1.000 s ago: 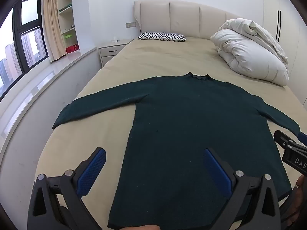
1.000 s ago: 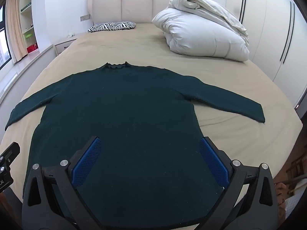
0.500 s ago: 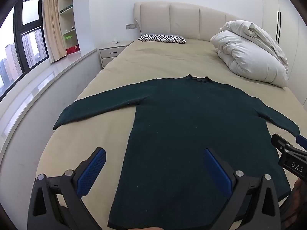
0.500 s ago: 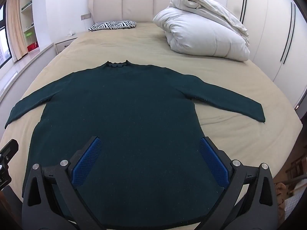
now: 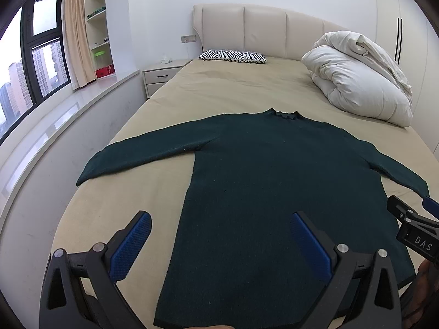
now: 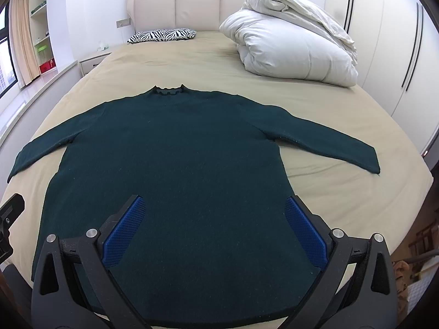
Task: Fold small clothes
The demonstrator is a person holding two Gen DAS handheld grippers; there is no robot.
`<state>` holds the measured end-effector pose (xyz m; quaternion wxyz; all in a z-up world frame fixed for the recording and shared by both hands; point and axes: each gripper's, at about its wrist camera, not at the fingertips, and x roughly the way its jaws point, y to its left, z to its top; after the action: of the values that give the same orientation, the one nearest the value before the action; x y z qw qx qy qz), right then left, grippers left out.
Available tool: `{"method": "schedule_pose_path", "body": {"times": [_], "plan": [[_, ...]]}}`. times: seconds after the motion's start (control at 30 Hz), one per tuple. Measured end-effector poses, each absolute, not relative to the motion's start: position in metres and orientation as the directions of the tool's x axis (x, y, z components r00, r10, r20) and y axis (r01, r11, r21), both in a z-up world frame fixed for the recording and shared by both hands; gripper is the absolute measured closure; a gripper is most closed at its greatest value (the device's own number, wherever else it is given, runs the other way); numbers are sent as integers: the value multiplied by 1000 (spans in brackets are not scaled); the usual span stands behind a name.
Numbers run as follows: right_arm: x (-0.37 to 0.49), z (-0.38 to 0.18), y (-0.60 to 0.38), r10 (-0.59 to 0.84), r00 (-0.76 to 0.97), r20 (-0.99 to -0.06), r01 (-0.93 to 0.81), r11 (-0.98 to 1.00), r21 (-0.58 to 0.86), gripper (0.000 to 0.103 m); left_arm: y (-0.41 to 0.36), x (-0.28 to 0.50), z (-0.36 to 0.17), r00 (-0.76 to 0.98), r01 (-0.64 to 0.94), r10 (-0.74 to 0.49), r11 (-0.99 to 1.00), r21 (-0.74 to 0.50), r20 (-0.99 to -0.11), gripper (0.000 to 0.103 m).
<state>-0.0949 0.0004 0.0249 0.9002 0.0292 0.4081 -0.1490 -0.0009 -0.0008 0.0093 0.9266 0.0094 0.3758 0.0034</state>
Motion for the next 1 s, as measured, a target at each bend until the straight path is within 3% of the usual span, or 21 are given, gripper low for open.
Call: {"method": "schedule_pose_path", "body": {"times": [1.0], "plan": [[-95,20,0,-231,620,-750,285,957,-59,0,-2,-2,8,719,-2,14,1000,18,-695,0]]}}
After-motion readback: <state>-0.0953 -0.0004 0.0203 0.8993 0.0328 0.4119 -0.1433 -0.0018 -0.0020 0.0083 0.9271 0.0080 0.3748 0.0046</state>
